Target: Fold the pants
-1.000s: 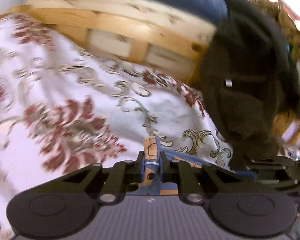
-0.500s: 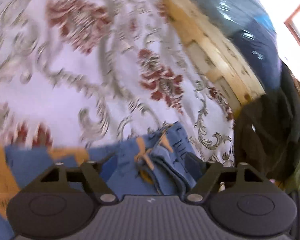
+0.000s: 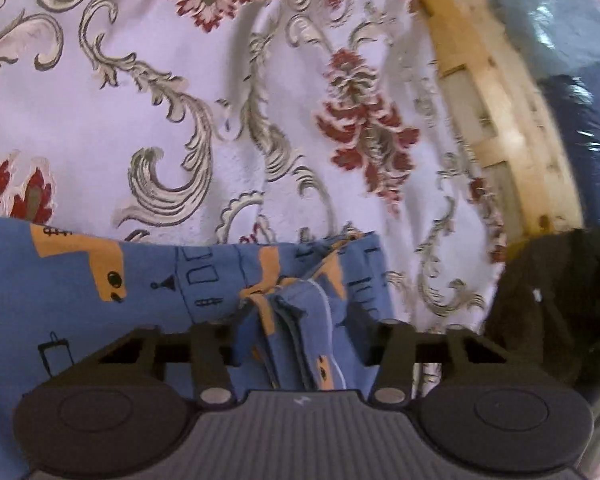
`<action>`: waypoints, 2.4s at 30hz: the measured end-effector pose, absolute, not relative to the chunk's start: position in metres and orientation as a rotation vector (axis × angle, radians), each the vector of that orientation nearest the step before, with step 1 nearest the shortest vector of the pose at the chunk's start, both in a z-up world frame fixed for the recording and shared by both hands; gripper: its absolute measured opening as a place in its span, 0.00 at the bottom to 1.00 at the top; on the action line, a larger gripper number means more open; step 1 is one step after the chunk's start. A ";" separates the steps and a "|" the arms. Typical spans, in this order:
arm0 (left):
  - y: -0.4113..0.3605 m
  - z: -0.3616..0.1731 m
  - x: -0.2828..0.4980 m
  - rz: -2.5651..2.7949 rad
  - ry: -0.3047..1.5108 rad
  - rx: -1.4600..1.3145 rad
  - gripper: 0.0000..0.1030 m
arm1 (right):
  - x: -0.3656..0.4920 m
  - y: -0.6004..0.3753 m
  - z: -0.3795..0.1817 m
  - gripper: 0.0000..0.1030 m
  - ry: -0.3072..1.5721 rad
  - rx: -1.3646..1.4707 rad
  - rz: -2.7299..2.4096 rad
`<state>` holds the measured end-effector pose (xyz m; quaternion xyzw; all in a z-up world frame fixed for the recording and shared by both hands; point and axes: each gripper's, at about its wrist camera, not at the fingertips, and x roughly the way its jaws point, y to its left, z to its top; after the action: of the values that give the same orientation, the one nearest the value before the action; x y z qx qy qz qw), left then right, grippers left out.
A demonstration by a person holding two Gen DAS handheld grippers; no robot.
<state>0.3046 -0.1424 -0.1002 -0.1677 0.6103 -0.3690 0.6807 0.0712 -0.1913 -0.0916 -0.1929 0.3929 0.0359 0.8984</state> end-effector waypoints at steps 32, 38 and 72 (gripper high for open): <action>-0.108 -0.075 0.265 -0.770 1.230 -0.299 0.09 | 0.049 -0.173 -0.077 0.12 0.760 -0.482 0.149; -0.090 -0.073 0.261 -0.755 1.207 -0.274 0.09 | 0.050 -0.163 -0.073 0.12 0.747 -0.469 0.196; 0.000 -0.081 0.258 -0.637 1.179 -0.216 0.09 | 0.065 -0.088 -0.083 0.12 0.725 -0.498 0.389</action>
<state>0.2580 0.0003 -0.0815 -0.0999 0.5451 -0.2945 0.7786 0.0653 -0.0883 -0.0833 -0.2397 0.3486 0.1870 0.8866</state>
